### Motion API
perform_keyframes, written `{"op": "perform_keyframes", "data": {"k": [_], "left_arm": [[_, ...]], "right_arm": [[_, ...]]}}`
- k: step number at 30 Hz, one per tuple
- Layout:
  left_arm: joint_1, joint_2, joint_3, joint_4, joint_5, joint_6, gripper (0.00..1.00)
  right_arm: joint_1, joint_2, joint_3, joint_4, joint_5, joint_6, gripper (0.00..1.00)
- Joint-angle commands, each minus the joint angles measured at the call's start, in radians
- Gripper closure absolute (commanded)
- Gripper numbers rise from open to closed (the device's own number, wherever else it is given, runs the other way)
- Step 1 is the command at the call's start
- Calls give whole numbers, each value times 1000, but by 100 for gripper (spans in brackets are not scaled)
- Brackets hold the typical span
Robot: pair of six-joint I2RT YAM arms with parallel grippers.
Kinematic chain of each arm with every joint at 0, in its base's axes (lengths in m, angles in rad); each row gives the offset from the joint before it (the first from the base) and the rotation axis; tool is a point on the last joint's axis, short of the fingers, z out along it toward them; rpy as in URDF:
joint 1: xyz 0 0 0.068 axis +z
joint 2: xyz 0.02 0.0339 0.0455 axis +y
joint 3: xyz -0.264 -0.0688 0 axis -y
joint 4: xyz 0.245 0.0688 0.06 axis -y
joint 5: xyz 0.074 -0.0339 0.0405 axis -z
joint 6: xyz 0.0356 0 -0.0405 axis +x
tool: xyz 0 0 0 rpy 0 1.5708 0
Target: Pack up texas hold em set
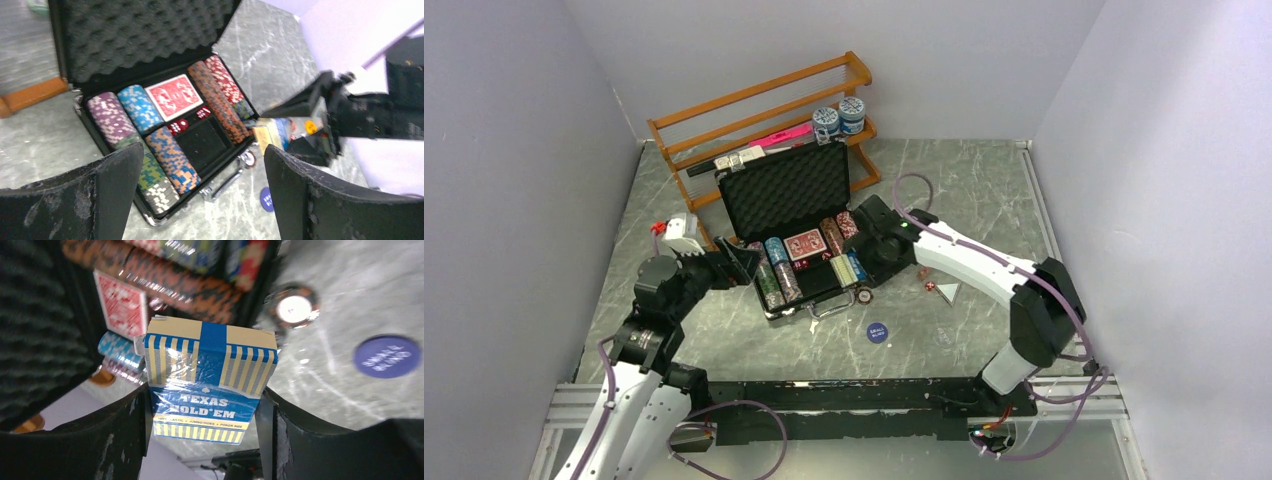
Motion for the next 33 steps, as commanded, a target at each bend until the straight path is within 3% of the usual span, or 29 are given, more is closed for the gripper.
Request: {"op": "perform_keyframes", "data": {"k": [1, 7, 13, 20, 25, 33], "left_arm": [[0, 11, -38, 93, 165, -64, 6], [0, 161, -126, 307, 404, -182, 16], [0, 317, -184, 504, 464, -332, 31], [-17, 415, -239, 705, 424, -451, 30], [-82, 436, -252, 744, 286, -486, 39], [-158, 439, -199, 626, 167, -442, 53]], "right_arm": [[37, 85, 115, 96, -80, -32, 54], [66, 171, 207, 134, -179, -28, 53], [83, 205, 223, 179, -258, 12, 52], [89, 233, 236, 204, -299, 33, 52], [91, 227, 215, 243, -324, 60, 47], [92, 213, 194, 272, -337, 68, 44]]}}
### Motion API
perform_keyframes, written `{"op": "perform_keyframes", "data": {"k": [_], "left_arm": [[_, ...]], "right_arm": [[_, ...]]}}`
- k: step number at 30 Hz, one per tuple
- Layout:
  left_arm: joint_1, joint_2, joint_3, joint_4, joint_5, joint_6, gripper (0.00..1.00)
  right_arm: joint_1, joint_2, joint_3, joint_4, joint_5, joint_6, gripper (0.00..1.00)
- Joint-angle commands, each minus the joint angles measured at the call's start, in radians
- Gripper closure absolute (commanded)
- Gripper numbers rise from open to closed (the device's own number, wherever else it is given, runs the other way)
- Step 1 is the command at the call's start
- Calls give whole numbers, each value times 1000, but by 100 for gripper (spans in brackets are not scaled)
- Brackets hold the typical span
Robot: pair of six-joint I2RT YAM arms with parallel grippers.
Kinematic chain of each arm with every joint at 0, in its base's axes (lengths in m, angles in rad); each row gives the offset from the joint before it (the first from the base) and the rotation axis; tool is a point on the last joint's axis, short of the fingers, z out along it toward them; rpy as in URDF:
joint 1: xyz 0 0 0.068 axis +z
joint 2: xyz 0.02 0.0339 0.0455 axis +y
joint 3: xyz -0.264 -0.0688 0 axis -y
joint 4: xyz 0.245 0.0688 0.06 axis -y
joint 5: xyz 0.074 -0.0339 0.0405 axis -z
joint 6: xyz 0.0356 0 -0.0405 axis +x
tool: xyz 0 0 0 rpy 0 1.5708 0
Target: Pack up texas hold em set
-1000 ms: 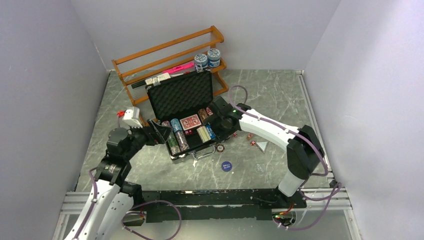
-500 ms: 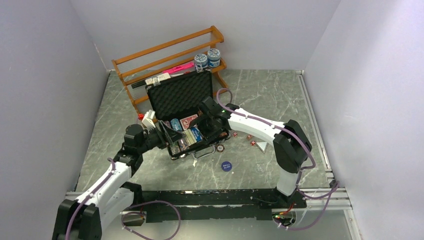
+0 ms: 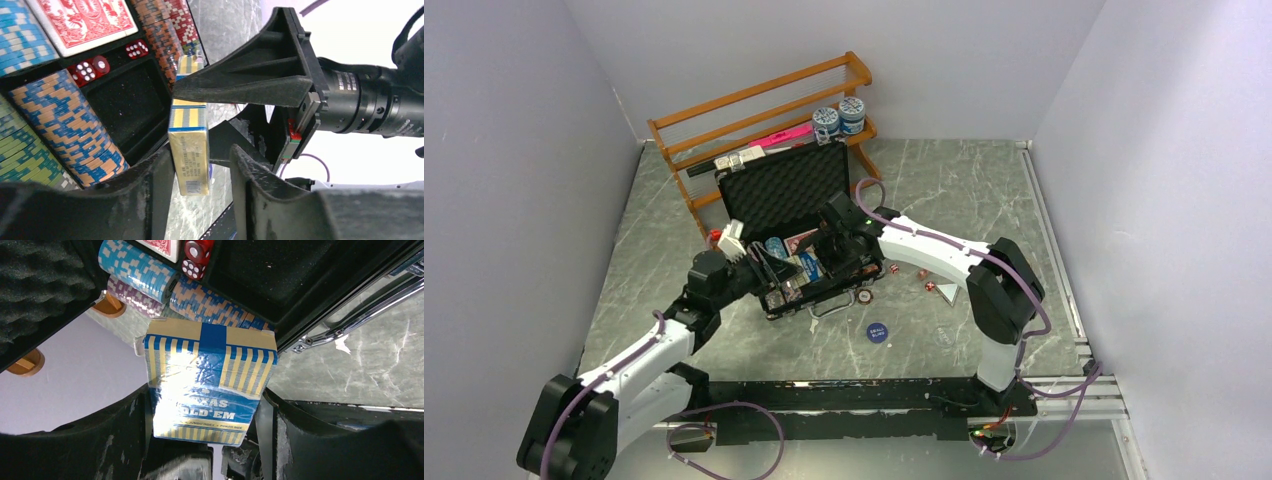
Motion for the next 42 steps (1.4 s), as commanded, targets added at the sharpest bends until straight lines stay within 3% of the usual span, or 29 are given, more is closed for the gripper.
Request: {"op": "perform_keyframes", "data": {"k": [1, 5, 6, 8, 18, 24, 30, 42], "left_arm": [[-16, 3, 38, 14, -57, 6, 57], [-19, 7, 34, 72, -58, 2, 87], [-19, 3, 37, 71, -66, 6, 93], [-19, -2, 44, 74, -76, 9, 95], [-19, 17, 66, 56, -102, -60, 95], [-36, 78, 101, -26, -105, -89, 95], [-63, 160, 166, -144, -134, -82, 95], [-107, 345, 220, -106, -109, -122, 95]], "right_arm": [[5, -34, 3, 73, -34, 20, 39], [6, -53, -8, 91, 0, -24, 22], [6, -59, -6, 73, 16, -43, 11], [6, -71, -2, 21, 56, -78, 1], [-72, -313, -191, -143, 283, -190, 0], [-252, -520, -395, -65, 302, -423, 2], [-332, -675, -477, -84, 371, -481, 3], [-363, -641, -450, -78, 294, -532, 10]]}}
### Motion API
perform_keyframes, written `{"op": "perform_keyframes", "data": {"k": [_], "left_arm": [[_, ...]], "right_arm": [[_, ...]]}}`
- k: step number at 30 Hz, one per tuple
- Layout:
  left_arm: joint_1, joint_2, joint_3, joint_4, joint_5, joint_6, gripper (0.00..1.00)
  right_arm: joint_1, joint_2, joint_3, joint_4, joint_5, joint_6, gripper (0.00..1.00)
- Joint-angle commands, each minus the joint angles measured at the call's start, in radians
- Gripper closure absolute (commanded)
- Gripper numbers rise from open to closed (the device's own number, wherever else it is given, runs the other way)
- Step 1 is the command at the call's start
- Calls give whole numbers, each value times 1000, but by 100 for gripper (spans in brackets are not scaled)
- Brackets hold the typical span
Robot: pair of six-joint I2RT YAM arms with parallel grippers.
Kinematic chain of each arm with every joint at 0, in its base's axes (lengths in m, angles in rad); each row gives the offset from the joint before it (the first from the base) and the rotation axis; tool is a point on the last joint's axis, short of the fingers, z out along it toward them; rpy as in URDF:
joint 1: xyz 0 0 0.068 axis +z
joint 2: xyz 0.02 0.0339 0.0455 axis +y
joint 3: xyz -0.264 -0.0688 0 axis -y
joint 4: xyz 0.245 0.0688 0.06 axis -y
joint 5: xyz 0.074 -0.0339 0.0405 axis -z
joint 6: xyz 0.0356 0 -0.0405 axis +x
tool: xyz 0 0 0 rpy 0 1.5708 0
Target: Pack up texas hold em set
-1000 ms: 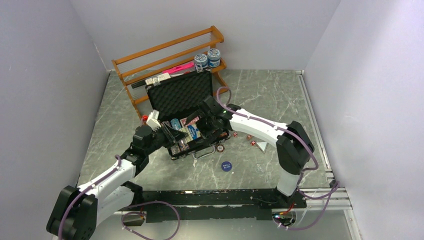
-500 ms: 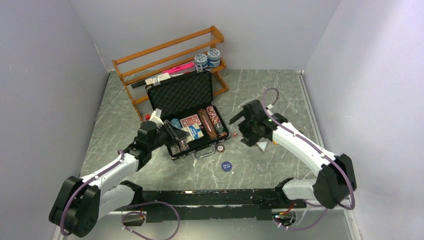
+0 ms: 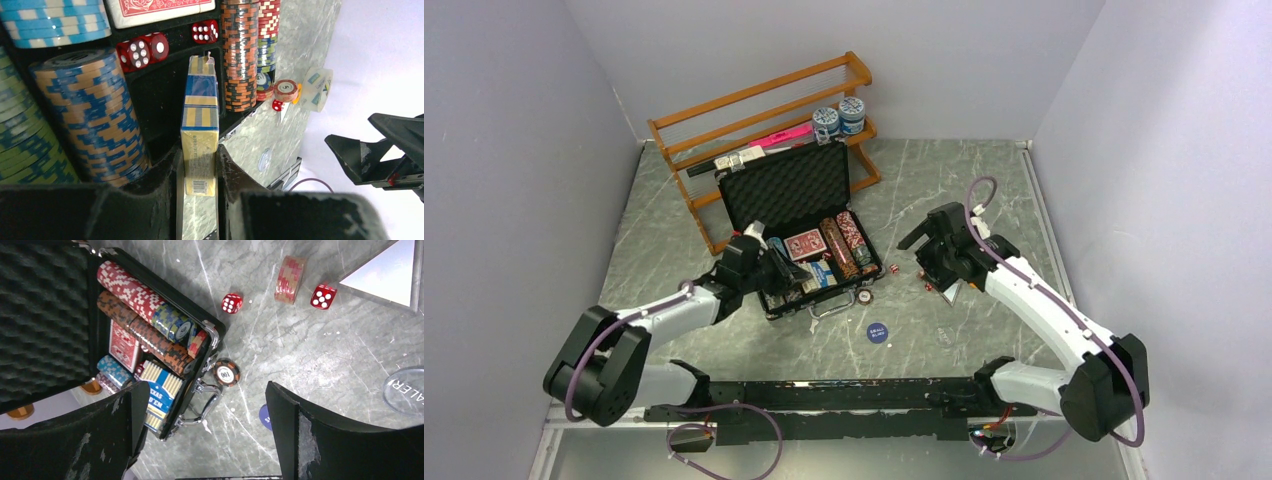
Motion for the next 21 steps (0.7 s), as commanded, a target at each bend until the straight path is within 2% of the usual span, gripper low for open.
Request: {"op": "perform_keyframes", "data": {"k": [1, 4, 6, 10, 15, 21], "left_arm": [[-15, 48, 62, 73, 47, -45, 95], [-16, 95, 71, 99, 87, -81, 93], [-16, 114, 88, 81, 97, -83, 87], [-16, 127, 127, 9, 91, -54, 62], [-28, 129, 265, -275, 45, 42, 38], [-43, 121, 381, -545, -86, 136, 29]], "right_arm": [[-12, 31, 32, 7, -44, -36, 10], [-20, 51, 44, 10, -86, -46, 11], [-23, 63, 53, 16, -113, -53, 12], [-29, 74, 68, 22, -134, -64, 12], [-34, 70, 48, 55, -177, -55, 13], [-41, 90, 28, 108, -275, -42, 13]]}}
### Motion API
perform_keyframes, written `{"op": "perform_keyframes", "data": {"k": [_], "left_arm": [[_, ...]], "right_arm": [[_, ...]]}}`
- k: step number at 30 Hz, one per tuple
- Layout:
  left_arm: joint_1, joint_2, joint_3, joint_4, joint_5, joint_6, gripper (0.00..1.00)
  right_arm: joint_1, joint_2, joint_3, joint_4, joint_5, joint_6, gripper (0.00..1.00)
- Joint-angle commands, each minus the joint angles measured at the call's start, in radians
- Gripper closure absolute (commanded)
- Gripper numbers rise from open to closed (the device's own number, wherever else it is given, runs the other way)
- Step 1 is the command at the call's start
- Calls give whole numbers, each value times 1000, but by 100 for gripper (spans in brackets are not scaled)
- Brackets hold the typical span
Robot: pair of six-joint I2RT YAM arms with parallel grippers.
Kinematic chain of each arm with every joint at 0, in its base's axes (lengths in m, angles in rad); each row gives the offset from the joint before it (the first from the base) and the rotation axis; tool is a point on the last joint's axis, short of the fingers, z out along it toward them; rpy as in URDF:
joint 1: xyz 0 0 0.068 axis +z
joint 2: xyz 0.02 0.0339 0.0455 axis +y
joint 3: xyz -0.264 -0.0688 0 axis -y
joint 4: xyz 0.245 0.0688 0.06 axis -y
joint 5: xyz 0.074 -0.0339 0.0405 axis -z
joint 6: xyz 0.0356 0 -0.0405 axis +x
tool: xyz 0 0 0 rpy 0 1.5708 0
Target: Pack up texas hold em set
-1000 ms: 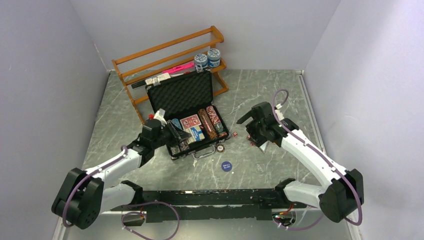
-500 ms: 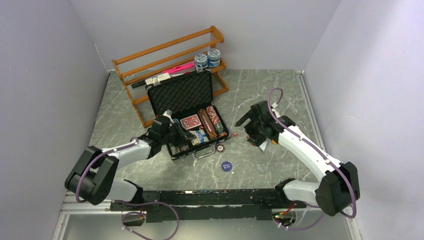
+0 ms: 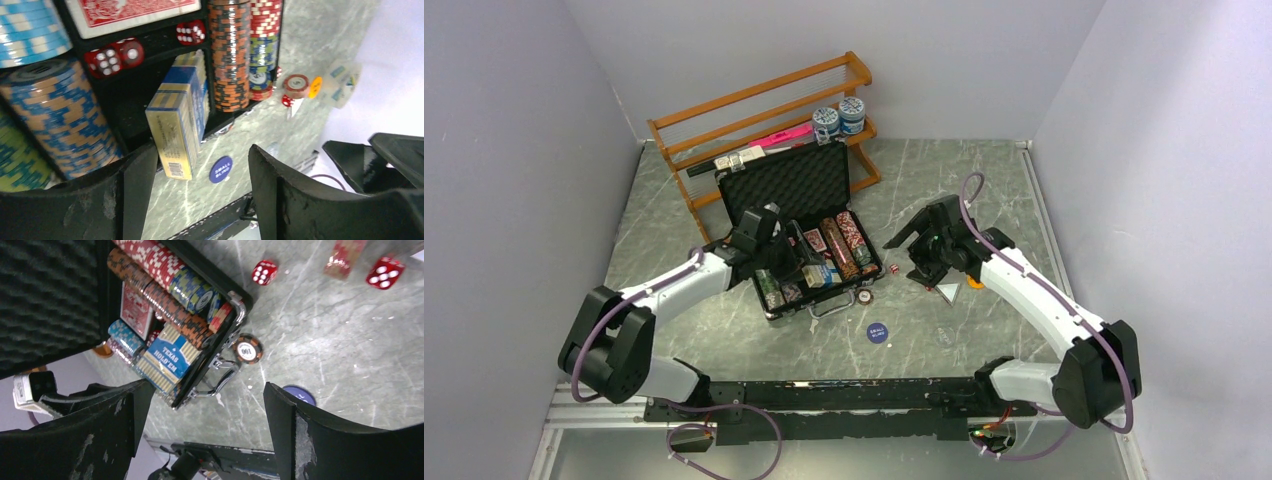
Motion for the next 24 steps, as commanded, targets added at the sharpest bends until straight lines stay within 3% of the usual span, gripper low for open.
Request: {"op": "perform_keyframes", "data": {"k": [1, 4, 12, 24], "left_arm": [[-18, -15, 98, -256, -135, 106, 29], [-28, -15, 125, -323, -207, 144, 30], [-45, 6, 95, -259, -198, 147, 56], [-69, 118, 101, -202, -267, 199, 68]], "right_arm": [[-7, 20, 6, 57, -73, -1, 13], [-10, 37, 10, 47, -76, -18, 20], [-19, 74, 6, 54, -110, -30, 23], [-30, 72, -24, 50, -119, -36, 24]]}}
